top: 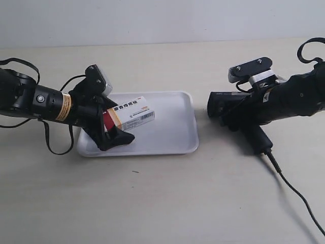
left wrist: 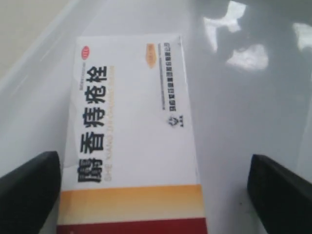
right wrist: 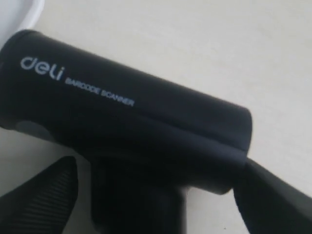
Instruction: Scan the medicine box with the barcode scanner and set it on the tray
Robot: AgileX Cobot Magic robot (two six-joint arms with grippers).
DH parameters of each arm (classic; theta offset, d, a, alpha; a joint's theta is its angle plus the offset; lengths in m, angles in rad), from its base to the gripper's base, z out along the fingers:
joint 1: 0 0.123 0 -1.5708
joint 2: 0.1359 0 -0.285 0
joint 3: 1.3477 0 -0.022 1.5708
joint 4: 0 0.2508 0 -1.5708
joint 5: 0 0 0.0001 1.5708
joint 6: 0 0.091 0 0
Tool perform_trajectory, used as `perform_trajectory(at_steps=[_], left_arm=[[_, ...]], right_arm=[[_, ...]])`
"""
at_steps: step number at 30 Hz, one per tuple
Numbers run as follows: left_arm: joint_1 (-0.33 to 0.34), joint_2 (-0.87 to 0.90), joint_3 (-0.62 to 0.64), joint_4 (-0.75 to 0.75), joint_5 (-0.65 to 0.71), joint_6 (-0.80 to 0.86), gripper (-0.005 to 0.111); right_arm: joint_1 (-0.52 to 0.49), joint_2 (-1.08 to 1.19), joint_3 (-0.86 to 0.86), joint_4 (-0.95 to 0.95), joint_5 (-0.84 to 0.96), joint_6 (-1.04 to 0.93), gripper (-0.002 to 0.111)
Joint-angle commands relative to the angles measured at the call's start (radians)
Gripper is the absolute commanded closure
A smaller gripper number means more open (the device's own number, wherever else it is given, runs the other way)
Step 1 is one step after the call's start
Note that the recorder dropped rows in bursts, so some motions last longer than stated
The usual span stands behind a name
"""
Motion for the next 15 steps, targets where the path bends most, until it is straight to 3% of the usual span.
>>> perform_trajectory(at_steps=[1, 9, 12, 15], left_arm=[[-0.004, -0.082, 0.001, 0.044, 0.010, -0.072, 0.002], [-0.004, -0.319, 0.001, 0.276, -0.040, -0.386, 0.005], [-0.004, -0.428, 0.008, 0.293, -0.125, -0.475, 0.024], [-0.004, -0.524, 0.041, 0.293, -0.201, -0.497, 0.059]], right_arm=[[0.005, -0.054, -0.002, 0.000, 0.019, 0.018, 0.020], [0.005, -0.361, -0.002, 0.000, 0.196, 0.040, 0.022], [0.005, -0.539, 0.000, 0.000, 0.259, 0.040, 0.032], [0.005, -0.699, 0.030, 0.000, 0.226, 0.040, 0.060]])
